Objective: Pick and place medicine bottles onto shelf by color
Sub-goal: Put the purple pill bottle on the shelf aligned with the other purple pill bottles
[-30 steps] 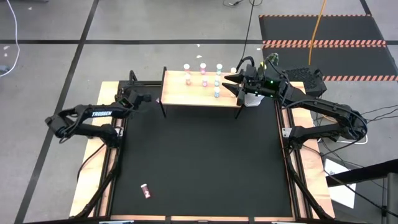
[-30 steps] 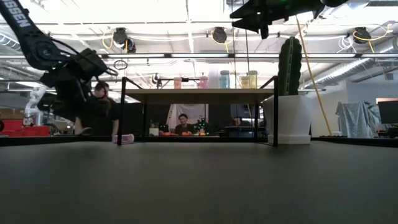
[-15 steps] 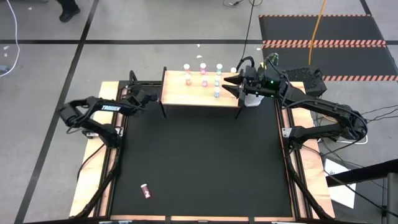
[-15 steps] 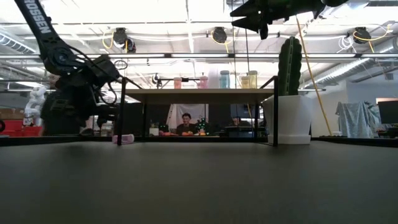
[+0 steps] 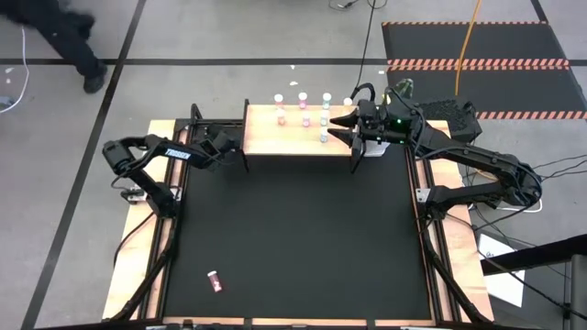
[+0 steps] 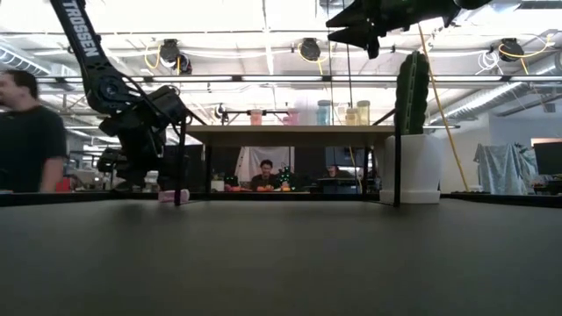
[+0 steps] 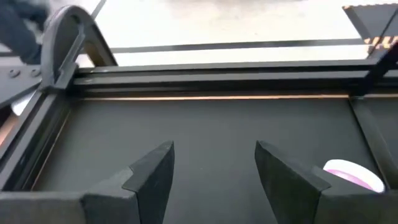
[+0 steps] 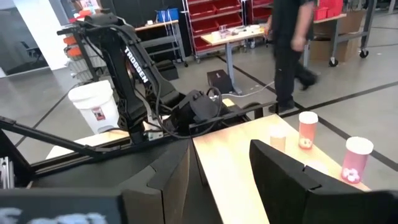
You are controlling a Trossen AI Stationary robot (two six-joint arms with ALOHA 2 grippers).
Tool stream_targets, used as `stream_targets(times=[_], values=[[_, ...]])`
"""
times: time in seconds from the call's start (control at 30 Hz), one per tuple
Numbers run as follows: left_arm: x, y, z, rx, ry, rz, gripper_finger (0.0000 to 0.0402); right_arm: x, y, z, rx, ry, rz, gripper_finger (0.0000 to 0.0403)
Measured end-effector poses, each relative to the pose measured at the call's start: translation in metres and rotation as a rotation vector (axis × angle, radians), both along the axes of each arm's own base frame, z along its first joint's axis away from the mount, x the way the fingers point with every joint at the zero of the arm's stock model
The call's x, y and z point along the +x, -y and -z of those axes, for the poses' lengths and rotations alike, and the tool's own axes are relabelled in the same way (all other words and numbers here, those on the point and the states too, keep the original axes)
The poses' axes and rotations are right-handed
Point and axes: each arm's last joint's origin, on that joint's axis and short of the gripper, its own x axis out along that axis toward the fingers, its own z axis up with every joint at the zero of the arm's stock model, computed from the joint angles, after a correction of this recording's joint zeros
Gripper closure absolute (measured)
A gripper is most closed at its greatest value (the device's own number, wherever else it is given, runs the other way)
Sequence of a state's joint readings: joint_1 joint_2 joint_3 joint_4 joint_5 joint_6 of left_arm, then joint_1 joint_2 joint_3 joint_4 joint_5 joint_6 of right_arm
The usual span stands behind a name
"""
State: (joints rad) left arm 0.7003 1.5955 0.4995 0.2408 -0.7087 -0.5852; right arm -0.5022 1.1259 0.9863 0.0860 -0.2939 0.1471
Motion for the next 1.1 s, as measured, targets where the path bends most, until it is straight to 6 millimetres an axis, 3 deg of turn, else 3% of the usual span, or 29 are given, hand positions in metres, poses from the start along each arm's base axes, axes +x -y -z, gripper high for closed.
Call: stream_targets(times=[0.6, 1.1], values=[[-0.003, 0.006, 0.006, -0.105, -0.168, 0.139, 0.0176, 0.000, 0.000, 0.001, -0.016, -0.012, -0.003, 0.0238], [-0.011, 0.010, 0.011, -0.146, -0.176, 0.022, 0.0176, 0.000, 0.000, 0.001, -0.015, -0.012, -0.004, 0.0238]])
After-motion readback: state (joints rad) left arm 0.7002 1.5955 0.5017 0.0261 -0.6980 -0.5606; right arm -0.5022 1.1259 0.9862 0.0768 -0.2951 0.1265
